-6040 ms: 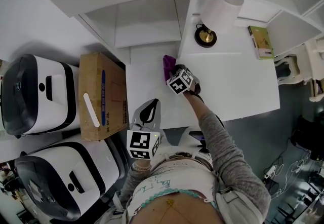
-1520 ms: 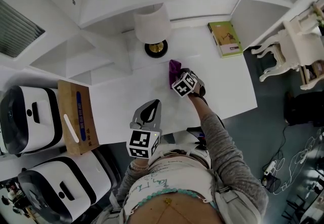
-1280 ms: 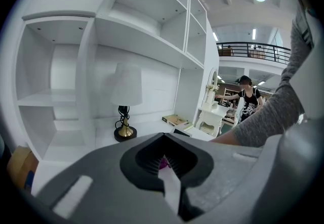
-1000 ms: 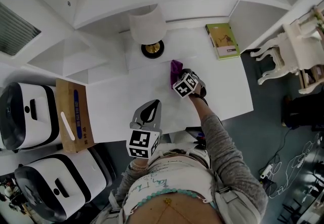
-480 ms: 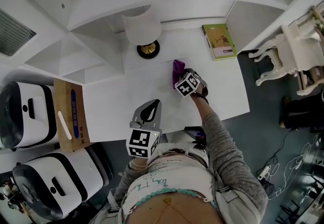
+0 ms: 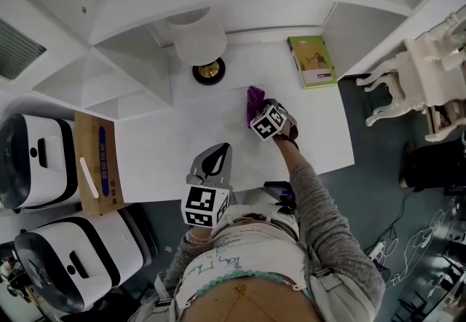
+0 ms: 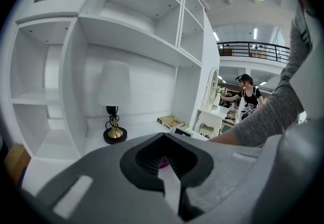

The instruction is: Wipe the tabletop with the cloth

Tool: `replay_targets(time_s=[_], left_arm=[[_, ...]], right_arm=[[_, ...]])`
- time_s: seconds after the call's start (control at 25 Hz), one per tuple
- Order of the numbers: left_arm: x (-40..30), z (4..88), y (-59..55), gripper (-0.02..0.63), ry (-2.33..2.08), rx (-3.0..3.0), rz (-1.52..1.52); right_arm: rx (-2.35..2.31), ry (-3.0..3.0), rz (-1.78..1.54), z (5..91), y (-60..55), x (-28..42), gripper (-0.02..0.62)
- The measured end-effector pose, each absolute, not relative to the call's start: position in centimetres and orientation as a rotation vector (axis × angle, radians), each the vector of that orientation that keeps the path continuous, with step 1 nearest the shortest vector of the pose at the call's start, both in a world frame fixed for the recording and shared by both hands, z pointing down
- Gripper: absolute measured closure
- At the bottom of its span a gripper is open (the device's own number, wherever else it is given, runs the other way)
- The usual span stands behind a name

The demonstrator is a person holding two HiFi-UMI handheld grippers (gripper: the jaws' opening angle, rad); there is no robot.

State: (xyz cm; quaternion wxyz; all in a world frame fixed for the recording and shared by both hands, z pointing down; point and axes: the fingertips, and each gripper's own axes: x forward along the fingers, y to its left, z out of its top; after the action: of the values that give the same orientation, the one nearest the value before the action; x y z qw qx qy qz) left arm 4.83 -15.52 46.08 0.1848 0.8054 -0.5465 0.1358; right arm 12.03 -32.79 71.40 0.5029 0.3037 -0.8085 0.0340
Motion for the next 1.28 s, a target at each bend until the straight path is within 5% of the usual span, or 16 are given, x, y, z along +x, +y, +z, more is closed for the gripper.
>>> replay_targets(time_s=[1.28], left_arm=[[7.8,46.1,-16.7,0.604,-1.495,2.309,0.415]], right_arm=[[0.805,-1.907,0.112,71.5,-35.1,19.4,0.511]])
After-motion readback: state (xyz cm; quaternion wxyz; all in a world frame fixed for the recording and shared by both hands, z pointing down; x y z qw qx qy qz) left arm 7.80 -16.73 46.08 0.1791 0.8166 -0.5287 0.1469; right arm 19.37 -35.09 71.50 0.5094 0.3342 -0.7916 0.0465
